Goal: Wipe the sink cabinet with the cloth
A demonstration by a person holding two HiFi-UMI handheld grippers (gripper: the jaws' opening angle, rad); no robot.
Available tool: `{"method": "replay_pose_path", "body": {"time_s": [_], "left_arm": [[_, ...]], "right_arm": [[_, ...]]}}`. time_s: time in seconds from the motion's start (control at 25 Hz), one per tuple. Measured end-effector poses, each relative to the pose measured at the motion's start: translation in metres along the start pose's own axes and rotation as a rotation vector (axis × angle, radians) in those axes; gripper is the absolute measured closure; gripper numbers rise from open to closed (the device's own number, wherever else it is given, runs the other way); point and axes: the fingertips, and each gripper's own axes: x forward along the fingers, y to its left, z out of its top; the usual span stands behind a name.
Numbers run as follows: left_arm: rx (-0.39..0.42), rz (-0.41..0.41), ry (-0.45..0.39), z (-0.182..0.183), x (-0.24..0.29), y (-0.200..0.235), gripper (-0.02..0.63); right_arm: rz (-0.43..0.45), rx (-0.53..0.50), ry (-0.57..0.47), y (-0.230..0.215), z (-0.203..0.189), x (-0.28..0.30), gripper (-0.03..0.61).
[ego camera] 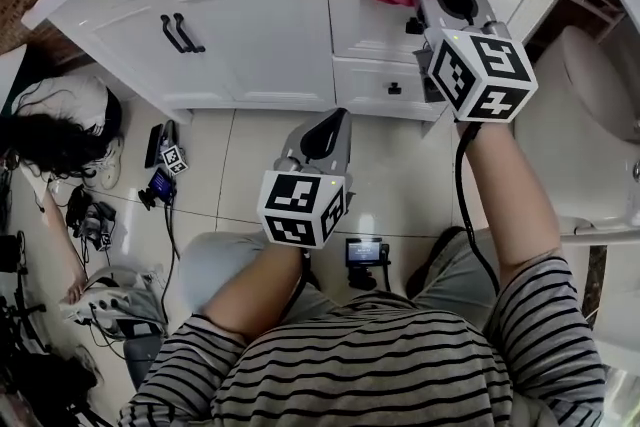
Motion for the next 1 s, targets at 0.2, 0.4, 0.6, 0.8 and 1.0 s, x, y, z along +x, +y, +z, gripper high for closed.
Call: {"method": "replay_pose_path", "body": {"time_s": [0.2,0.4,0.6,0.8,1.0], "left_arm": [[0.016,-0.008,0.016,-0.006,0.001,-0.008,0.612],[0.024,-0.005,0.026,-0.010,0.001,-0.010,0.612],[0.010,0.005,0.010,-0.002,-0.001,-0.006,0.612],[0.001,0.004,-0.008,0.003,-0.004,-0.006,0.612],[-0.010,0.020,-0.021,0.007,-0.011,0.004,0.612]], "right_arm": [[-0.165,-0.009,0.003,-0.083,0.008,-0.052,0.509],[-0.340,-0.016,0.028,-0.161,0.006,-0.103,0.509],[-0.262,0.089,-0.018,-0.133,0.021,-0.109,0.511],[0.043,0.071,-0.017,-0.012,0.009,-0.054,0.511],[0.197,0.023,0.103,0.072,-0.056,0.005,0.511]]}}
